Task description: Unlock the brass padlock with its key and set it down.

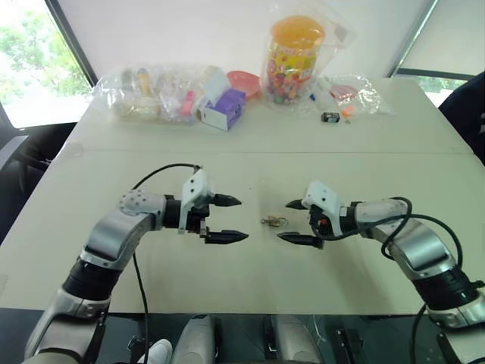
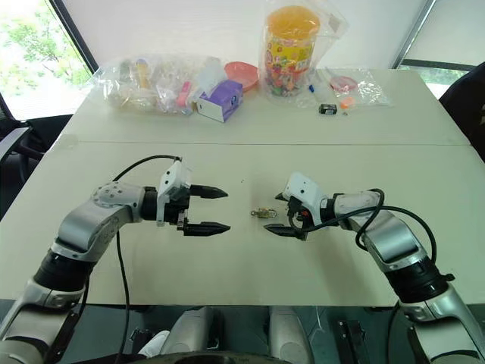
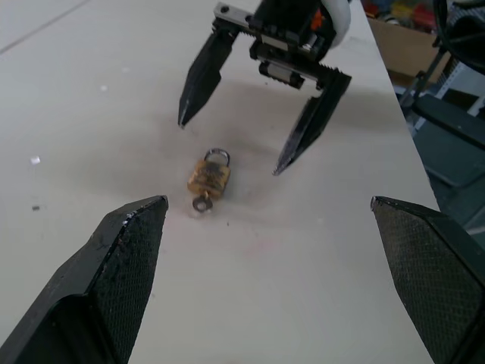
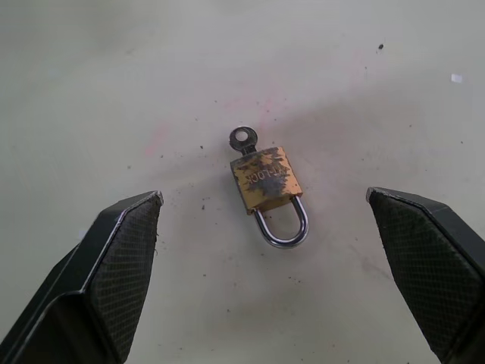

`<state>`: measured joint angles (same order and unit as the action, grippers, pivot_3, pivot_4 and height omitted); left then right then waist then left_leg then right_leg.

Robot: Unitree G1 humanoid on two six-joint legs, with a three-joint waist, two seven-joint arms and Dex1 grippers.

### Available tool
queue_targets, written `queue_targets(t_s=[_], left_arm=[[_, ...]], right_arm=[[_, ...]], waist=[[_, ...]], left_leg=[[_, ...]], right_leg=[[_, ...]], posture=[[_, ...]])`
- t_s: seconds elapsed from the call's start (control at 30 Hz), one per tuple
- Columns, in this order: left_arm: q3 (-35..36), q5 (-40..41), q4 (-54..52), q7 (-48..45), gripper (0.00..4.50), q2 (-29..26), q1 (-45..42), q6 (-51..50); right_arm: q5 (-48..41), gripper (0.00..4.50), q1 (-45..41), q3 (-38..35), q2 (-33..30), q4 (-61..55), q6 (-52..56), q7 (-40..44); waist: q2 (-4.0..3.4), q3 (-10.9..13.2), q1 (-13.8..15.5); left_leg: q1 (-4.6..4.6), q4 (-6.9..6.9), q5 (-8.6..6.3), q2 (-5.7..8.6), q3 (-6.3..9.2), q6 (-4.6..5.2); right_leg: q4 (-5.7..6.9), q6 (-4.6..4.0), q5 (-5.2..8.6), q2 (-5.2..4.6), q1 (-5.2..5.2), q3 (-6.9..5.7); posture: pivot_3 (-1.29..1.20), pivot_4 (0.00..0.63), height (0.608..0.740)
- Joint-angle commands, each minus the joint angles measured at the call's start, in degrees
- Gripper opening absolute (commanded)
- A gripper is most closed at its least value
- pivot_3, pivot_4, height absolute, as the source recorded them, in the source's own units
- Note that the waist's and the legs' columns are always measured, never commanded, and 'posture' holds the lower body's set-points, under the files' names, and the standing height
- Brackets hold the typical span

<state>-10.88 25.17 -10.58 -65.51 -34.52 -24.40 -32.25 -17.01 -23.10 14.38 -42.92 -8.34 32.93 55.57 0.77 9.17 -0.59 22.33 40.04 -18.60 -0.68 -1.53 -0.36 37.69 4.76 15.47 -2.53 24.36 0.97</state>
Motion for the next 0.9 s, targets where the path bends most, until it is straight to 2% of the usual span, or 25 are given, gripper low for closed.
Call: queue_targets(t_s=[0.03, 0.37, 0.47, 0.53, 0.63, 0.67, 0.77, 0.9], left_arm=[[0.56, 0.3, -3.12, 0.03, 4.5, -1.3, 0.53, 0.12], [0.74, 0.11, -3.74, 1.26, 4.5, -1.93, 1.12, 0.61], [0.67, -0.04, -3.35, 1.5, 4.5, -1.62, 0.89, 0.96], [0.48, -0.23, -2.95, 1.62, 4.5, -1.35, 0.74, 1.26], [0.23, -0.48, -2.35, 1.76, 4.5, -0.81, 0.5, 1.58], [0.09, -0.53, -2.12, 1.83, 4.5, -0.47, 0.33, 1.56], [-0.55, -0.98, -0.57, 1.6, 4.5, 0.89, -0.54, 2.26], [-0.14, 0.07, 3.11, 1.53, 4.5, 3.19, -2.69, 1.67]], right_arm=[[1.92, 4.46, -2.12, 1.29, 2.62, 2.74, -2.97, 0.68], [9.12, 4.46, -3.39, 4.92, 5.65, 9.72, -10.35, 1.91], [10.61, 3.62, -2.51, 5.51, 5.66, 10.01, -11.87, 2.55], [11.08, 2.73, -2.03, 5.57, 5.64, 9.97, -12.17, 2.63], [11.39, 1.08, -1.58, 5.27, 5.55, 9.76, -12.45, 2.42], [11.5, 0.7, -1.33, 4.87, 5.47, 9.53, -12.47, 1.86], [14.05, 0.68, 0.37, 3.22, 4.06, 7.66, -14.99, -1.55], [21.13, 0.68, 3.9, -0.77, 1.03, -1.08, -26.15, -9.13]], waist=[[0.0, 0.0, -0.05], [-0.01, 0.0, -0.12], [-0.01, -0.01, -0.15], [-0.01, -0.01, -0.15], [-0.01, -0.01, -0.12], [-0.01, -0.01, -0.1], [-0.02, -0.02, 0.03], [-0.02, -0.02, 0.37]], left_leg=[[0.0, 0.0, 0.0, 0.0, 0.0, 0.0], [-0.02, 0.01, 0.0, 0.0, -0.01, 0.0], [-0.03, 0.01, 0.0, 0.0, -0.01, 0.0], [-0.04, 0.01, 0.0, 0.0, -0.01, 0.0], [-0.06, 0.02, 0.0, 0.0, -0.01, 0.0], [-0.06, 0.02, 0.0, 0.0, -0.01, 0.0], [-0.07, 0.03, 0.0, 0.0, -0.02, 0.0], [-0.03, 0.06, 0.0, 0.09, -0.02, 0.0]], right_leg=[[0.0, 0.0, 0.0, 0.0, 0.0, 0.0], [0.04, 0.0, -0.01, -0.02, 0.01, 0.01], [0.04, 0.0, -0.01, -0.02, 0.01, 0.01], [0.06, 0.0, -0.01, -0.01, 0.0, 0.0], [0.09, 0.0, -0.01, -0.02, -0.01, 0.01], [0.1, 0.0, -0.01, -0.02, -0.01, 0.01], [0.1, 0.0, -0.01, -0.02, -0.02, 0.01], [0.1, 0.0, -0.01, -0.1, -0.03, 0.01]], posture=[[0.0, 0.15, 0.735], [0.0, 0.15, 0.735], [0.0, 0.15, 0.735], [0.0, 0.15, 0.735], [0.0, 0.15, 0.735], [0.0, 0.15, 0.735], [0.0, 0.15, 0.735], [0.0, 0.15, 0.735]])
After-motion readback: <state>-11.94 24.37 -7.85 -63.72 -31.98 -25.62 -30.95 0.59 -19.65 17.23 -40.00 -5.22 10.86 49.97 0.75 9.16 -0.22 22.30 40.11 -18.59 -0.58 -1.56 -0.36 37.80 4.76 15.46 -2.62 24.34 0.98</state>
